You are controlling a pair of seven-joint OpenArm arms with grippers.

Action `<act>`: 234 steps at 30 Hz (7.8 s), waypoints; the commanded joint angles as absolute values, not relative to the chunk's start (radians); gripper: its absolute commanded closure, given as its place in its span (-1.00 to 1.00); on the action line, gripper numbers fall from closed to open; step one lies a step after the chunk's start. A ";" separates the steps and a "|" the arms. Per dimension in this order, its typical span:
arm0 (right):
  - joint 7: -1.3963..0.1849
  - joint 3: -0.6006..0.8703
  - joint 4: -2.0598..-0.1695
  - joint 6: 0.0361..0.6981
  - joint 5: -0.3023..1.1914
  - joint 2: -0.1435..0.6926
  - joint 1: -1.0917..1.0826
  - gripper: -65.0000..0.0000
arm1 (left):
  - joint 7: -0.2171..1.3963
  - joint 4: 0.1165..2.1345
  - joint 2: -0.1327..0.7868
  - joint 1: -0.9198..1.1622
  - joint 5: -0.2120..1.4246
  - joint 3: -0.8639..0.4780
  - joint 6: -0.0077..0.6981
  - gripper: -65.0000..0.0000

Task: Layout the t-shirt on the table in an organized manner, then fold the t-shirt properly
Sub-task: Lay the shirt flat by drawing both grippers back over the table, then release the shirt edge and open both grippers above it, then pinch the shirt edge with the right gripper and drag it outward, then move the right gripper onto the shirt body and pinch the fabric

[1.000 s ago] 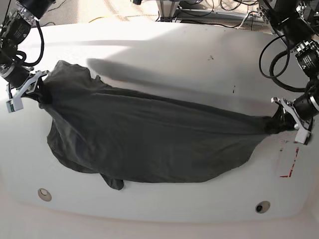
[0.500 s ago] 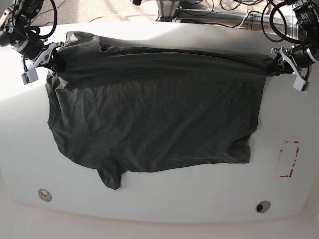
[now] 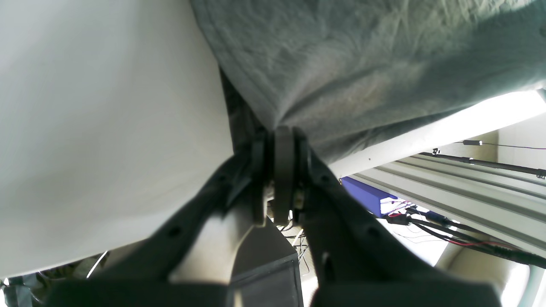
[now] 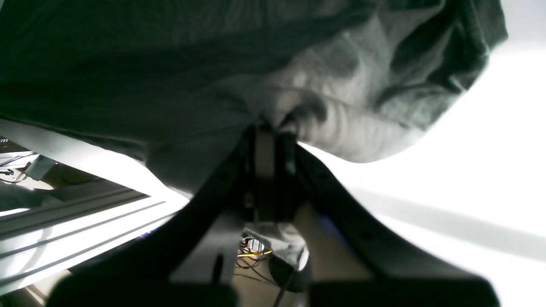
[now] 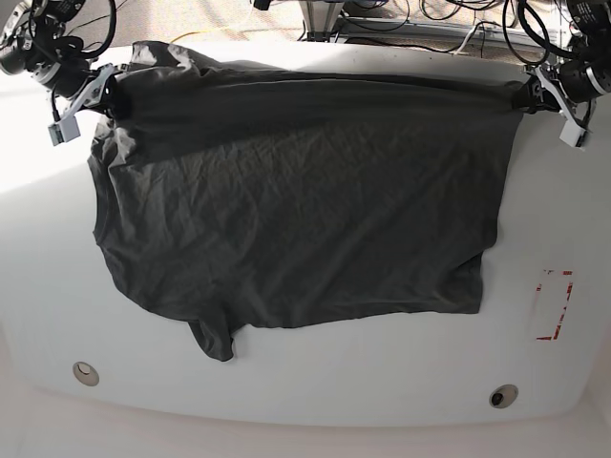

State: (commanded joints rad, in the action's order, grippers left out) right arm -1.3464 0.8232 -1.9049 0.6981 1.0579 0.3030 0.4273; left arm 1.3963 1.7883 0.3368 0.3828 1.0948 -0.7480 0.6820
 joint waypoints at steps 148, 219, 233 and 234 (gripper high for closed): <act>-1.342 0.702 -1.271 0.698 1.116 0.298 -0.185 -0.72 | 1.363 1.774 0.354 -0.022 0.799 -0.452 0.642 -0.22; -1.021 0.163 -1.983 0.698 0.371 0.297 0.174 -0.91 | 1.363 1.768 0.329 0.001 0.799 -0.450 0.644 -0.22; -0.797 0.071 -1.817 0.698 0.102 0.308 0.137 -0.91 | 1.363 1.770 0.329 0.021 0.799 -0.450 0.644 -0.22; -0.786 0.074 -1.805 0.698 0.102 0.314 0.137 -0.91 | 1.363 1.770 0.329 0.021 0.799 -0.450 0.644 -0.22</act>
State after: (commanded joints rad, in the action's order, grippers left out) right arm -0.7864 0.0744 -1.8052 0.6981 0.1020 0.3138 0.1373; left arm 1.3633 1.7699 0.3291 0.0207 0.7986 -0.4503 0.6437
